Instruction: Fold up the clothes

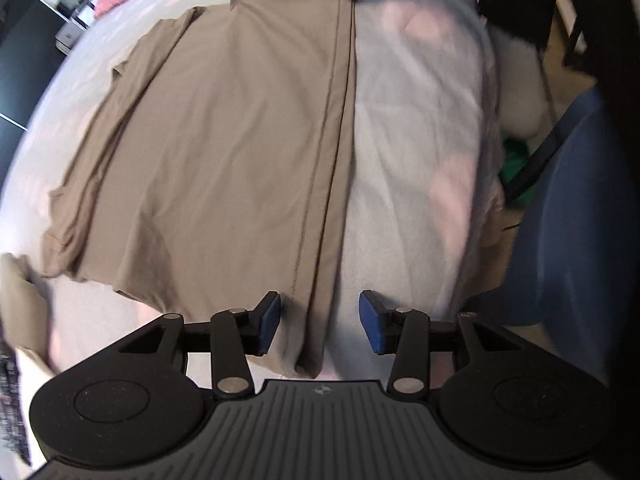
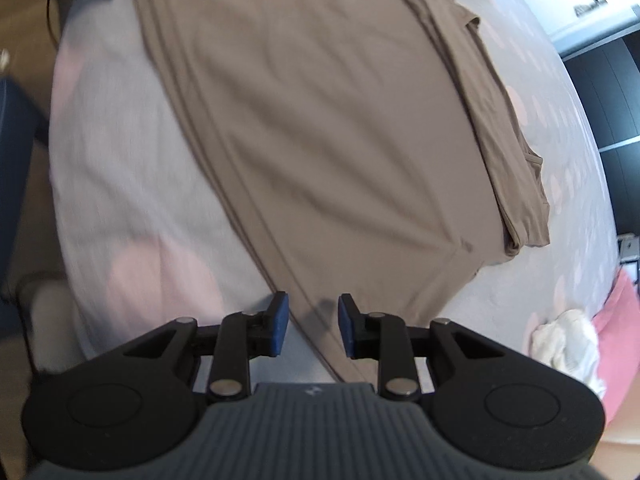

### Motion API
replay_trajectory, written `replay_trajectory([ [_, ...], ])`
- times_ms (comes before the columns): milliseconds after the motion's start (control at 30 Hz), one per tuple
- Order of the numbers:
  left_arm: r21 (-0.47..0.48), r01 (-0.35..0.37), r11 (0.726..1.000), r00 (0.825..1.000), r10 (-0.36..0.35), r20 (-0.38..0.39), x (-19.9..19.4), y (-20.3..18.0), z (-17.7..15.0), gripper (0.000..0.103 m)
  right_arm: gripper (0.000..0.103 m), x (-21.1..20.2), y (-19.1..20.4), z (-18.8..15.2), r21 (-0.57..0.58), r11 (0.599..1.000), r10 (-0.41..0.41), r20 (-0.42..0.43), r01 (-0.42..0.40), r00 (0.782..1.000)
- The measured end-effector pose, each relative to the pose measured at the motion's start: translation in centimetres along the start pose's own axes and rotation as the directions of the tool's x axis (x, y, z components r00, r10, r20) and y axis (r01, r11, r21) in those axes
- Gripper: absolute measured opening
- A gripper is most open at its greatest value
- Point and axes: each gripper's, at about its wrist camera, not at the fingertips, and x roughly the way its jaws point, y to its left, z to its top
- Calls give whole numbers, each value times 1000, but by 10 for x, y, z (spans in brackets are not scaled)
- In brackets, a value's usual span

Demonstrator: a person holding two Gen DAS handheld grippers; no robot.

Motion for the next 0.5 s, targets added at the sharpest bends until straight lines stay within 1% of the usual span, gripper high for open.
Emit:
replay_trajectory([
  [33,-2,-21,1000,1000,21,-10,1,-3,1,44,30,1,1,-2,-14,1000,-7,-10,7,1000],
  [100,-15,-73,997,996,72,-53,5,-11,10,44,30,4,4,-5,-44,999,-21,-31,20,999],
  [133,-21,-104,994,992,102,-76,6,-16,14,41,30,4,4,-7,-51,998,-23,-37,21,999],
  [167,-27,-130,991,987,127,-95,7,-20,18,30,30,5,3,-8,-56,998,-24,-42,21,999],
  [267,-47,-161,986,983,156,-100,7,-23,22,12,30,6,1,-11,-72,997,-25,-59,21,998],
  [333,-73,-188,979,978,180,-102,7,-16,20,10,30,6,0,-13,-82,996,-26,-69,21,997],
  [433,-80,-192,978,975,180,-131,12,-11,15,10,30,8,-2,-18,-95,995,-25,-82,18,996],
  [500,-28,-206,978,971,200,-129,14,-19,14,10,30,9,1,-19,-115,993,-28,-83,19,996],
])
